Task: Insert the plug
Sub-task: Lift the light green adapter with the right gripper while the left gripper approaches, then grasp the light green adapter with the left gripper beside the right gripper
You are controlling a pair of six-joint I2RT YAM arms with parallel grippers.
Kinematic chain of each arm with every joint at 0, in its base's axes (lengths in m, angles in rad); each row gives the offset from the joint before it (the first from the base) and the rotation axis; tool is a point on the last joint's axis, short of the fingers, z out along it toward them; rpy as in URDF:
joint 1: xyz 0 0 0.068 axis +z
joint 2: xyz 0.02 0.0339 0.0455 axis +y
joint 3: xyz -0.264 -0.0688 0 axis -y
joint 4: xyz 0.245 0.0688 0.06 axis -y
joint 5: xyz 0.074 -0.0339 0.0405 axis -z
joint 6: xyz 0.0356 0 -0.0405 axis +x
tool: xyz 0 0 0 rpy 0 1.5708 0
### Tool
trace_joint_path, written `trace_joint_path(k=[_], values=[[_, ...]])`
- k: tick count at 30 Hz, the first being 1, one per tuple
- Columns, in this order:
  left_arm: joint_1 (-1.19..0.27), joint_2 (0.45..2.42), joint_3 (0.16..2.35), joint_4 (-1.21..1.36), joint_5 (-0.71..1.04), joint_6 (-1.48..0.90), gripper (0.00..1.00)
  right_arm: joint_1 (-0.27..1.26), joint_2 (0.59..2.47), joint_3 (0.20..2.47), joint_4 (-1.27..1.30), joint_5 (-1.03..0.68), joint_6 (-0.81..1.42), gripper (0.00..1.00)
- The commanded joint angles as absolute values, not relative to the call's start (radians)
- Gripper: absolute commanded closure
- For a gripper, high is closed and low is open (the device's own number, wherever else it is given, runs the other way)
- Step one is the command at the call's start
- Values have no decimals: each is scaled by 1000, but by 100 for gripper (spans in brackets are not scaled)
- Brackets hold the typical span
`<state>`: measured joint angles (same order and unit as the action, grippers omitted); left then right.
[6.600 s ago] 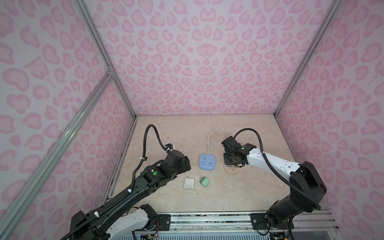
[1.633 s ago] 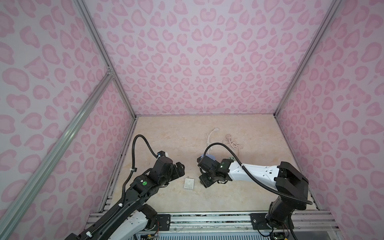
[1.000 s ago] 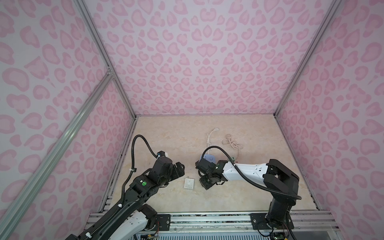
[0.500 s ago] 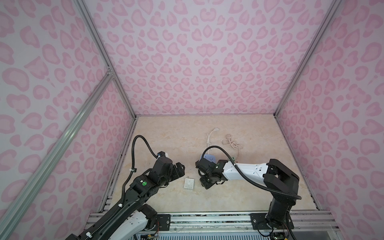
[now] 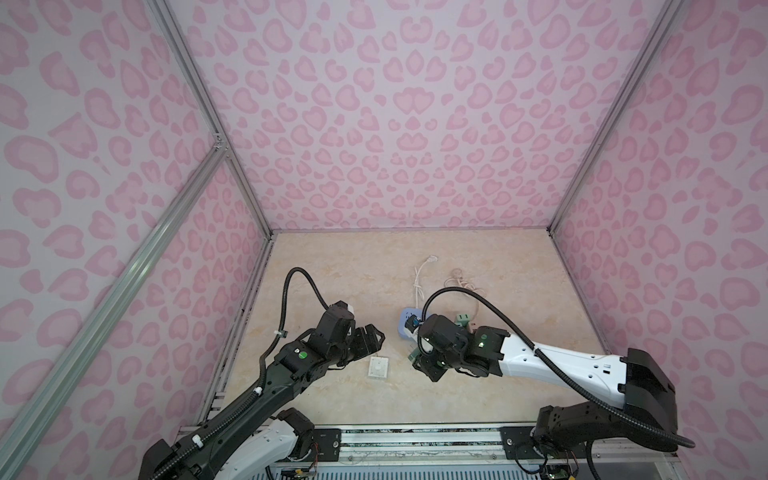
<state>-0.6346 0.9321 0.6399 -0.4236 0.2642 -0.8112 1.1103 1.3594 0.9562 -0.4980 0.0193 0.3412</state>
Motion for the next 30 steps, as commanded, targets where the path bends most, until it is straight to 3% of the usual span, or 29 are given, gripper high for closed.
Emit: trace_joint_path(k=[1, 15, 30], values=[[-635, 945, 630, -269, 381, -843, 14, 1098, 1325, 968, -469, 10, 287, 100], [-677, 971, 609, -107, 563, -868, 17, 1097, 1313, 988, -468, -4, 269, 100], [-727, 1026, 626, -60, 589, -875, 24, 1098, 1301, 997, -426, -66, 242, 100]])
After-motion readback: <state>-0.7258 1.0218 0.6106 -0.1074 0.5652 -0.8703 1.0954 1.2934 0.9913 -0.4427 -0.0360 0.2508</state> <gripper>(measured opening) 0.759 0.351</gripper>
